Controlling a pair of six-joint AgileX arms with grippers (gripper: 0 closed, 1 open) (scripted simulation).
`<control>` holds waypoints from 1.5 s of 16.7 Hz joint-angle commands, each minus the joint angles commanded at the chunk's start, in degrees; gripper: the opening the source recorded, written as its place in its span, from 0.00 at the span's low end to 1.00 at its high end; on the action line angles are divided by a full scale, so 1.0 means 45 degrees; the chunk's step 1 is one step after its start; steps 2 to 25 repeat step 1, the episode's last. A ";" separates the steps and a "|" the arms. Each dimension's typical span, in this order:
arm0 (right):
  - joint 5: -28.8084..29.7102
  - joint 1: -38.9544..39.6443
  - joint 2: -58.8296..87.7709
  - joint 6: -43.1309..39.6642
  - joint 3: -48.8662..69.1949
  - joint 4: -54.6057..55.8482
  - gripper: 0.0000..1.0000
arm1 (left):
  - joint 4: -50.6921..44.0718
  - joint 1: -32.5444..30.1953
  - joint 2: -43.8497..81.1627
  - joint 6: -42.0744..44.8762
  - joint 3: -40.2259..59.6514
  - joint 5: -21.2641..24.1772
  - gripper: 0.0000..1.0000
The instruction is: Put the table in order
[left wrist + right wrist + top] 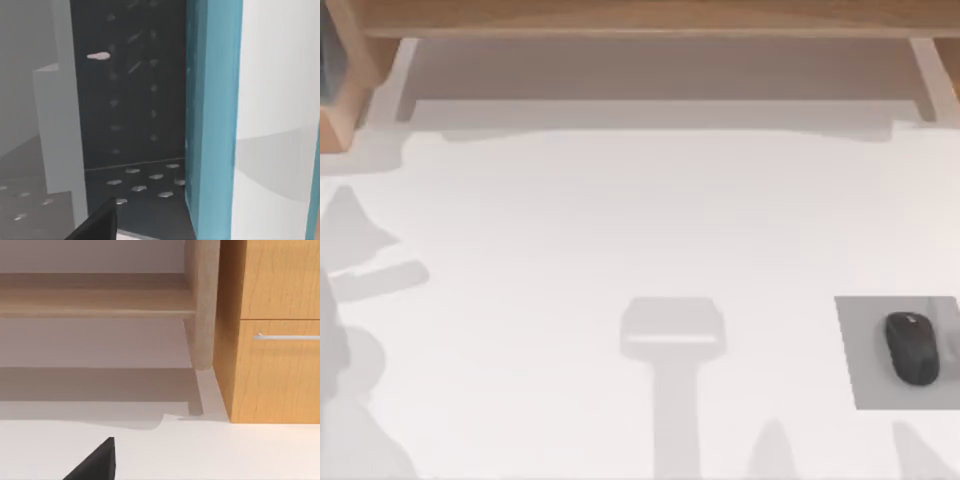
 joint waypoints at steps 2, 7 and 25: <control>0.0000 0.0000 0.0000 0.0000 0.0000 0.0000 1.00 | 0.0008 0.0022 -0.0014 0.0012 -0.0043 0.0015 1.00; 0.0000 0.0000 0.0000 0.0000 0.0000 0.0000 1.00 | 0.0008 0.0022 -0.0014 0.0012 -0.0043 0.0015 1.00; 0.0000 0.0000 0.0000 0.0000 0.0000 0.0000 1.00 | 0.0008 0.0022 -0.0014 0.0012 -0.0043 0.0015 1.00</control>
